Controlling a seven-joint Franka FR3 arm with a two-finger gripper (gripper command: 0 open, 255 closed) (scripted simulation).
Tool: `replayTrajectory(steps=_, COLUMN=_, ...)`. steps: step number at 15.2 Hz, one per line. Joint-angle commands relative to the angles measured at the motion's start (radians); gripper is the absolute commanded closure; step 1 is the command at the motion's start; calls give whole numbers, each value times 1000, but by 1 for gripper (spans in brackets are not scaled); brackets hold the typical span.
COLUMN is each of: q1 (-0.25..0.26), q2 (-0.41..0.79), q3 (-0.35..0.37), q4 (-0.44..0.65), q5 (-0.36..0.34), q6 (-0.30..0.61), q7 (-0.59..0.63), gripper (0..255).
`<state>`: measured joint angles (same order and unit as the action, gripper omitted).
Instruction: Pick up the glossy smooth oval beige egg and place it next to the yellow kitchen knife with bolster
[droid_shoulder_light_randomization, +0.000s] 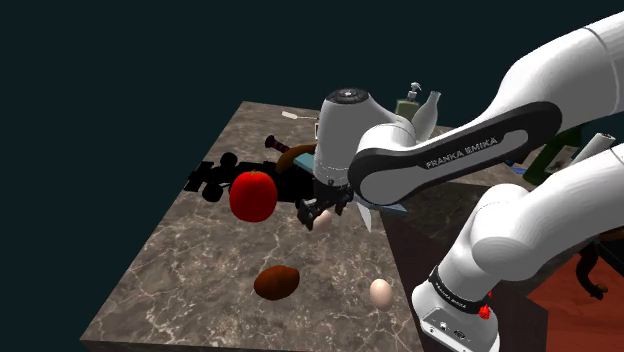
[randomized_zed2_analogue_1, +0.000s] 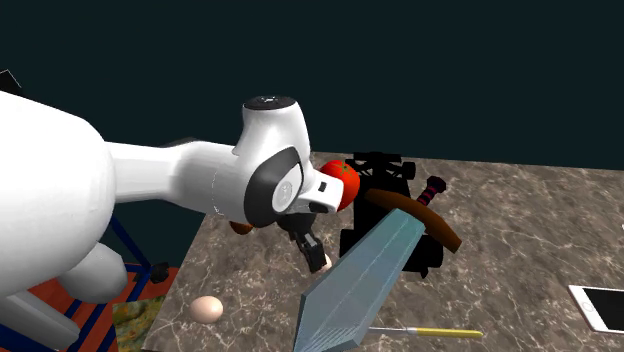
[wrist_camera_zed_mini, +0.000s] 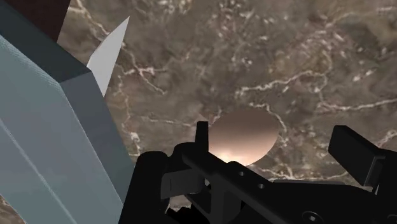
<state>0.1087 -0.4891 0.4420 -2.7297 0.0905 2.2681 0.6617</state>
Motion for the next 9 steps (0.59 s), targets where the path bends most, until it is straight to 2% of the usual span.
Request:
replayTrajectory(steps=1, q1=13, q2=-45, q3=-11, q4=31, q5=10, q6=-77, q7=-7, gripper=0)
replayTrajectory(steps=2, q1=16, q2=-61, q3=-16, q4=48, q5=12, q6=-109, q7=-9, gripper=0)
replayTrajectory(steps=9, q1=16, q2=-61, q3=-16, q4=48, q5=12, q6=-109, q7=-9, gripper=0)
